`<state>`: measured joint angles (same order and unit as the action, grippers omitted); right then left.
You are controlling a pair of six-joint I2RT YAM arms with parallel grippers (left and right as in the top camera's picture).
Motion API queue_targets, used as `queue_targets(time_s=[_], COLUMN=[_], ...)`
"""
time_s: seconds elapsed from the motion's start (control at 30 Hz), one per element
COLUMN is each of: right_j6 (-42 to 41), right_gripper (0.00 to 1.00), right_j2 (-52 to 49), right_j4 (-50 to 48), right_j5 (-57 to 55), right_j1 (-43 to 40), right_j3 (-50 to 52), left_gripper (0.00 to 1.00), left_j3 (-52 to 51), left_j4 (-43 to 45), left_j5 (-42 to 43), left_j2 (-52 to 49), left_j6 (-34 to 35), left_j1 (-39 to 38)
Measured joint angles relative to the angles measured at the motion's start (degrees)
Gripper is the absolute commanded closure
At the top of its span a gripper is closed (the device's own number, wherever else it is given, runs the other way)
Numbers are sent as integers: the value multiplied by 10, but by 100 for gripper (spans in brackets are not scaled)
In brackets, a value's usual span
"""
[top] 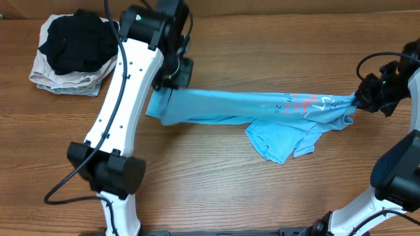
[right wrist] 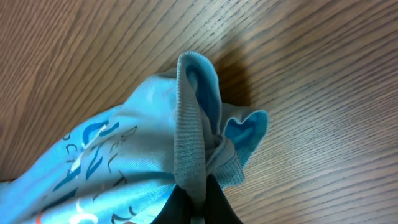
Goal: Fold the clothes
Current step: 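Lower the stretched T-shirt flat onto the table and release both grippers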
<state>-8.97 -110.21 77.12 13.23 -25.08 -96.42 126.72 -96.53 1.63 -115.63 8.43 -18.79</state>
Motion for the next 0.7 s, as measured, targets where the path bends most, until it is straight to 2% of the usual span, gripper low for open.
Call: queue_targets(time_s=[0.23, 0.4, 0.43, 0.47, 0.53, 0.63, 0.7], right_j6=[0, 0, 0, 0, 0, 0, 0], right_gripper=[96, 96, 96, 96, 96, 95, 95], right_j2=[0, 0, 0, 0, 0, 0, 0], right_j4=[-1, -4, -4, -4, -5, -6, -6], right_j5=[3, 3, 2, 3, 2, 2, 2], right_j1=[0, 0, 0, 0, 0, 0, 0], right_j3=[0, 0, 0, 0, 0, 0, 0], left_gripper=[96, 94, 81, 58, 0, 0, 0], left_j3=[-106, -112, -112, -112, -112, -112, -112], left_j4=[31, 162, 193, 224, 282, 363, 384], left_j5=[-14, -23, -24, -26, -28, -31, -32], left_j2=[9, -6, -13, -21, -42, -73, -91], left_j6=[0, 0, 0, 0, -5, -6, -6], left_j1=[0, 0, 0, 0, 0, 0, 0])
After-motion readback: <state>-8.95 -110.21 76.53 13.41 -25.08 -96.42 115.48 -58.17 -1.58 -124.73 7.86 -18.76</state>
